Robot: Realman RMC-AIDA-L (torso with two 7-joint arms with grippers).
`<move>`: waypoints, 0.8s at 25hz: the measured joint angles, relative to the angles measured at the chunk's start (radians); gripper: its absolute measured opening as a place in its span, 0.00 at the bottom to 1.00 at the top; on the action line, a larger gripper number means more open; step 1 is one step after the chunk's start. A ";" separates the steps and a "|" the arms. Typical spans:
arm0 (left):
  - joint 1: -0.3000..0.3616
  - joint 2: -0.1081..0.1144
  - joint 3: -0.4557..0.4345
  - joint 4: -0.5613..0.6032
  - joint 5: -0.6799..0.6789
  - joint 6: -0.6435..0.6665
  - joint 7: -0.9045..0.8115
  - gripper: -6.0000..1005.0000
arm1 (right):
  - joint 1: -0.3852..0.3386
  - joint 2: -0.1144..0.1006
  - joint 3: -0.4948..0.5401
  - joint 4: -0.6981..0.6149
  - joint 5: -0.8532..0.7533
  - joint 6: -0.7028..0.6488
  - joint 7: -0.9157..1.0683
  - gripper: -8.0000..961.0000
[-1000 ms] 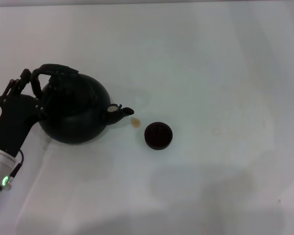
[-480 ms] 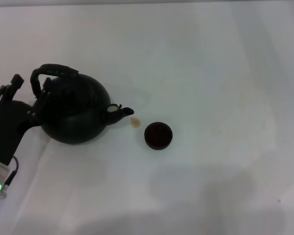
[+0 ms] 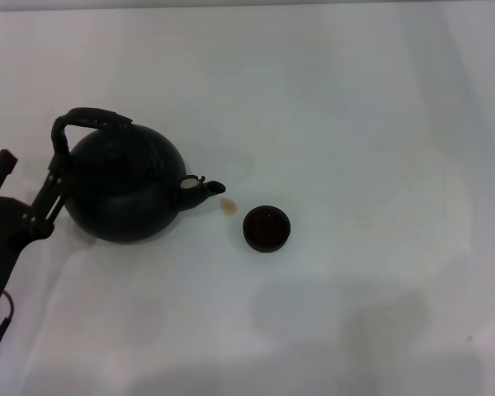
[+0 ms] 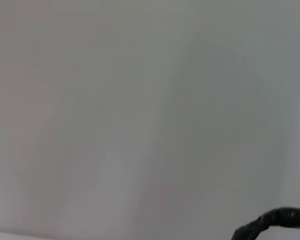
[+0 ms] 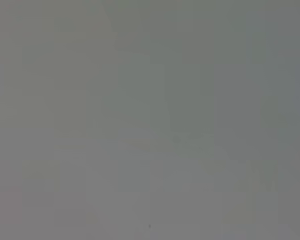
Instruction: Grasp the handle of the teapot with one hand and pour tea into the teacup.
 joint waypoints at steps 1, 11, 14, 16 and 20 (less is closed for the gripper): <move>0.007 0.000 0.000 0.000 0.000 0.011 0.000 0.78 | 0.001 0.000 0.000 0.000 0.000 0.000 0.000 0.84; 0.077 0.001 -0.009 0.000 -0.016 0.121 0.000 0.77 | 0.009 0.008 0.013 -0.005 0.000 0.001 0.000 0.84; 0.099 0.002 -0.012 0.000 -0.056 0.159 0.000 0.77 | 0.009 0.012 0.014 -0.011 0.000 -0.002 0.000 0.84; 0.113 0.002 -0.024 0.002 -0.099 0.181 0.000 0.77 | 0.010 0.018 0.013 -0.014 -0.001 -0.005 0.000 0.84; 0.138 0.002 -0.105 0.005 -0.157 0.207 0.000 0.77 | 0.005 0.032 0.006 -0.023 -0.008 -0.019 -0.015 0.84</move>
